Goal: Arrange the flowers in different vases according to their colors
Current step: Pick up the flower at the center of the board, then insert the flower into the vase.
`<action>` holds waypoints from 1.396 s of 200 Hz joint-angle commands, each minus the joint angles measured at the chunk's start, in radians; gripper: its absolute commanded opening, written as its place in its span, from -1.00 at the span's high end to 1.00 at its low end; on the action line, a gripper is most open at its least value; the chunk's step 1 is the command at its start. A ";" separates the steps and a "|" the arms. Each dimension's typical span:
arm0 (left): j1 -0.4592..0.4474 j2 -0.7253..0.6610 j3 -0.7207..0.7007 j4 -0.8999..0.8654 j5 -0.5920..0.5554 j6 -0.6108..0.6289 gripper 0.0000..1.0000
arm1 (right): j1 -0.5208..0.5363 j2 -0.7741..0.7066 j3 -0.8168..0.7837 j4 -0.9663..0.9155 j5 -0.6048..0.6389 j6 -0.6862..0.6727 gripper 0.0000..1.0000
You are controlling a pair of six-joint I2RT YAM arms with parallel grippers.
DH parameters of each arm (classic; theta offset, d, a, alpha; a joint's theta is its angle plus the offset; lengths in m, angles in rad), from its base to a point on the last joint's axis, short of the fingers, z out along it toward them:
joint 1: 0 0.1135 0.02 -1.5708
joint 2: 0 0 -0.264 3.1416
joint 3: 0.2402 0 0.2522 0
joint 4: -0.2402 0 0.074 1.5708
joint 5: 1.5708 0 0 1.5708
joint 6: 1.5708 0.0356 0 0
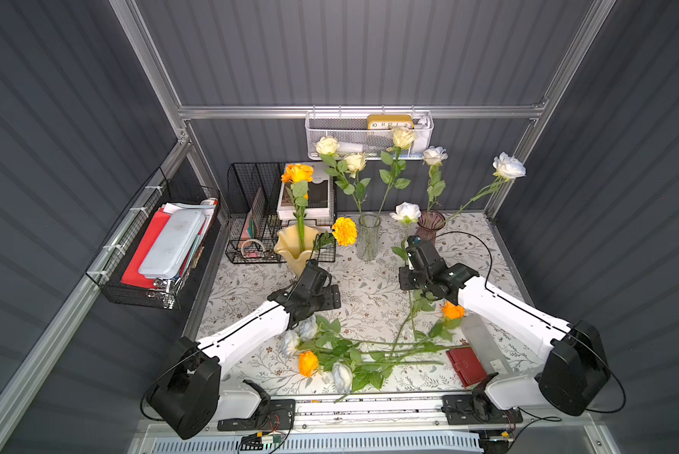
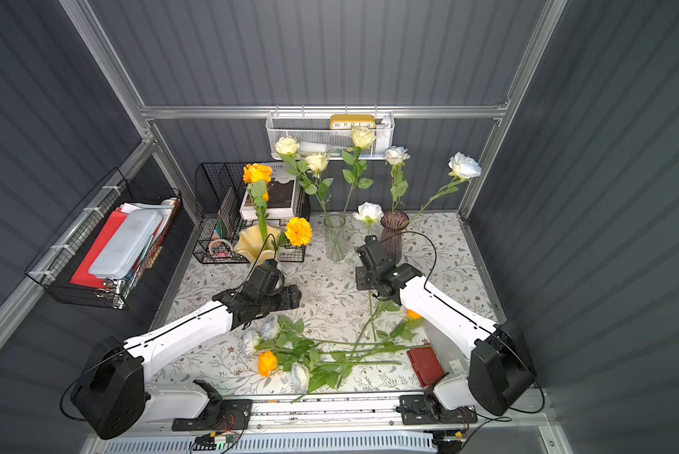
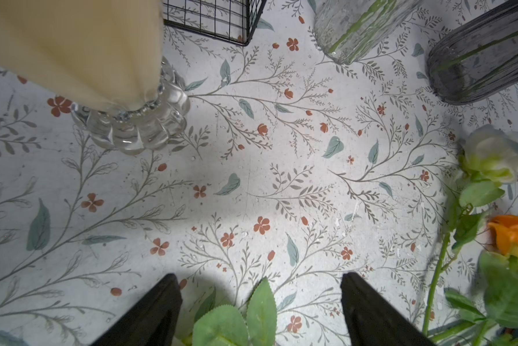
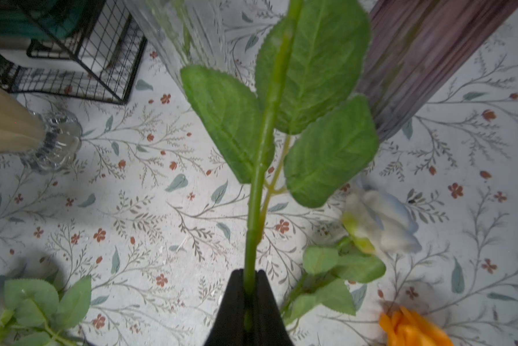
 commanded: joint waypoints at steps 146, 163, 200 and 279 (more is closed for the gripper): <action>0.004 0.036 0.005 -0.008 0.008 0.024 -0.74 | -0.102 -0.065 0.258 0.814 0.222 -0.376 1.00; 0.005 0.041 0.008 -0.008 0.007 0.023 -0.74 | -0.130 -0.002 0.349 0.809 0.216 -0.429 1.00; 0.004 0.041 0.006 -0.007 0.011 0.024 -0.75 | -0.201 0.075 0.409 0.782 0.217 -0.461 1.00; 0.004 0.029 0.003 -0.008 -0.010 0.014 -0.75 | -0.288 0.181 0.207 0.945 0.173 -0.393 1.00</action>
